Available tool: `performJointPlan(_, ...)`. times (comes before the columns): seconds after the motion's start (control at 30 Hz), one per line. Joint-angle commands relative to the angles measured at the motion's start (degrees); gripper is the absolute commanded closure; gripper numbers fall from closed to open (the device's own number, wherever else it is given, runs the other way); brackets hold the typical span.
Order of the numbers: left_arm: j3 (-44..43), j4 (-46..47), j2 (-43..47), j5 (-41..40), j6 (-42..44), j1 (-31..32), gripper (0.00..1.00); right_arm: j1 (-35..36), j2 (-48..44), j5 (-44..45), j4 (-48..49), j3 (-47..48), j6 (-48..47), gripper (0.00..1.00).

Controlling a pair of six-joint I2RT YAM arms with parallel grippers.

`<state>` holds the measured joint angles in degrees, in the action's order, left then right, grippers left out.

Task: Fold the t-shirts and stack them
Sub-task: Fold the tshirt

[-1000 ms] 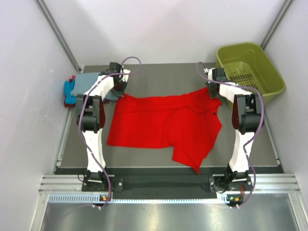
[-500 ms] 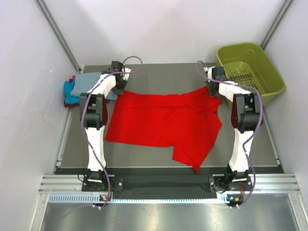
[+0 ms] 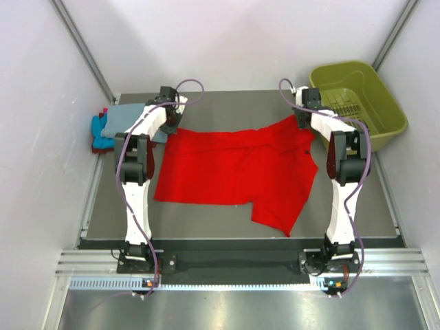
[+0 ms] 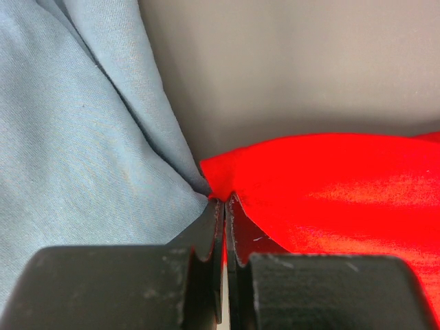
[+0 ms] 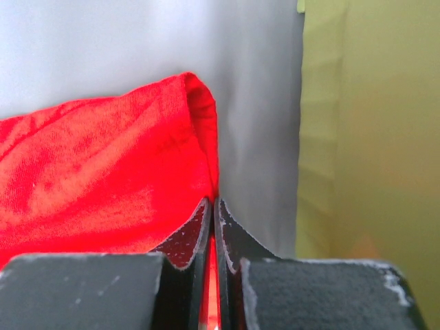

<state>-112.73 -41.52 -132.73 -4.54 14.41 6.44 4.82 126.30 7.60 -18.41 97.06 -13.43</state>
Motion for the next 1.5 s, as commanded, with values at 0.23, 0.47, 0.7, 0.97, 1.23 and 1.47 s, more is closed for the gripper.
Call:
performJointPlan(0.23, -5.22, 3.90, -1.83, -4.43, -1.06, 0.95, 1.00, -0.07, 1.32, 0.40, 2.42, 5.25, -0.28, 1.00)
performJointPlan(0.47, -4.80, 5.13, 0.97, -7.41, -0.44, 0.95, 0.41, -0.07, -5.87, 1.10, 0.31, 0.07, -1.51, 0.65)
performJointPlan(0.7, 1.28, 6.54, 9.31, -6.99, -2.71, 0.77, 0.01, 0.19, -18.18, 0.94, -1.53, -9.59, -1.25, 0.36)
performJointPlan(0.97, 9.87, 3.65, 20.82, 8.65, -7.91, 1.21, 0.01, 2.20, -33.99, -14.15, -9.60, -22.32, -7.64, 0.35)
performJointPlan(1.23, 33.60, 1.44, 35.77, 16.84, -3.52, 1.21, 0.47, 8.62, -47.97, -21.75, -16.56, -40.17, -13.37, 0.43)
performJointPlan(1.47, 48.65, -0.31, 47.11, 14.56, 1.49, 1.12, 0.42, 13.02, -62.05, -27.02, -23.58, -49.24, -16.79, 0.52)
